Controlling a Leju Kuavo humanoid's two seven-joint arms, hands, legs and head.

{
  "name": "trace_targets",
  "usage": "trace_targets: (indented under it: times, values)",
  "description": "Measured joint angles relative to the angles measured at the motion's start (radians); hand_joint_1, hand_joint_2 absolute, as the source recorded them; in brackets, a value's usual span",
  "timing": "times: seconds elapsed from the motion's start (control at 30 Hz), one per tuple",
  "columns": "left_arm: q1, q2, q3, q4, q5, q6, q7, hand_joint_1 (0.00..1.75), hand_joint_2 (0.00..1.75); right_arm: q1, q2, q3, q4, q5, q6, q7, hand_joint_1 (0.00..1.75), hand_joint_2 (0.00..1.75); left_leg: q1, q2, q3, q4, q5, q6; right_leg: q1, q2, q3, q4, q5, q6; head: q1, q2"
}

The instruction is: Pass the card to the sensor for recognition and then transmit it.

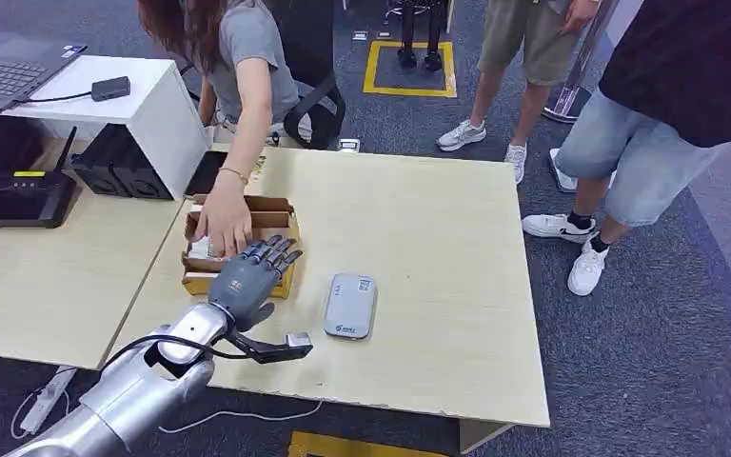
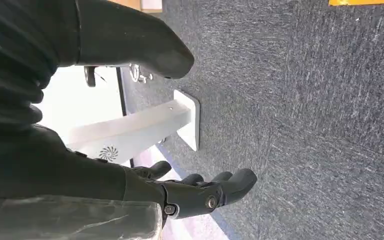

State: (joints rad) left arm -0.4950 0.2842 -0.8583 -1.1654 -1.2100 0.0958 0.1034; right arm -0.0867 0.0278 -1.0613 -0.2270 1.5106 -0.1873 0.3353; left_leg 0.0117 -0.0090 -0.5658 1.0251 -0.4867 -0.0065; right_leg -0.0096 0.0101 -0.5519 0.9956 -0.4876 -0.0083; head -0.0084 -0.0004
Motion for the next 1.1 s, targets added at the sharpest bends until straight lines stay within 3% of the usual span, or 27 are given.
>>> trace_targets:
  times: [0.4,0.47,0.53,0.7,0.87,1.03,1.1]
  values:
    - [0.001,-0.007,0.015,0.000,-0.007,0.000,0.001,0.16,1.75,0.000,0.000,0.000,0.000,0.000,0.000,0.000,0.00,1.75,0.000,0.000,0.000,0.000,0.000,0.000,0.000,0.000,0.000,0.000,0.000,0.000,0.000,0.000]
    - [0.001,-0.007,0.015,0.000,-0.008,0.000,0.001,0.21,1.75,0.000,0.000,0.000,0.000,0.000,0.000,0.000,0.00,1.75,0.000,0.000,0.000,0.000,0.000,0.000,0.000,0.000,0.000,0.000,0.000,0.000,0.000,0.000]
    - [0.001,-0.007,0.016,0.000,-0.008,0.000,0.001,0.56,1.75,0.000,0.000,0.000,0.000,0.000,0.000,0.000,0.00,1.75,0.000,0.000,0.000,0.000,0.000,0.000,0.000,0.000,0.000,0.000,0.000,0.000,0.000,0.000]
    - [0.001,-0.007,0.018,0.000,-0.011,0.000,0.001,0.54,1.75,0.000,0.000,0.000,0.000,0.000,0.000,0.000,0.00,1.75,0.000,0.000,0.000,0.000,0.000,0.000,0.000,0.000,0.000,0.000,0.000,0.000,0.000,0.000]
    - [0.001,-0.007,0.021,0.000,-0.014,-0.001,0.002,0.63,1.75,0.000,0.000,0.000,0.000,0.000,0.000,0.000,0.00,1.75,0.000,0.000,0.000,0.000,0.000,0.000,0.000,0.000,0.000,0.000,0.000,0.000,0.000,0.000]
    - [0.001,-0.007,0.024,0.000,-0.018,-0.002,0.004,0.44,1.75,0.000,0.000,0.000,0.000,0.000,0.000,0.000,0.00,1.75,0.000,0.000,0.000,0.000,0.000,0.000,0.000,0.000,0.000,0.000,0.000,0.000,0.000,0.000]
    - [0.003,-0.007,0.026,0.000,-0.021,-0.002,0.010,0.44,1.75,0.000,0.000,0.000,0.000,0.000,0.000,0.000,0.00,1.75,0.000,0.000,0.000,0.000,0.000,0.000,0.000,0.000,0.000,0.000,0.000,0.000,0.000,0.000]
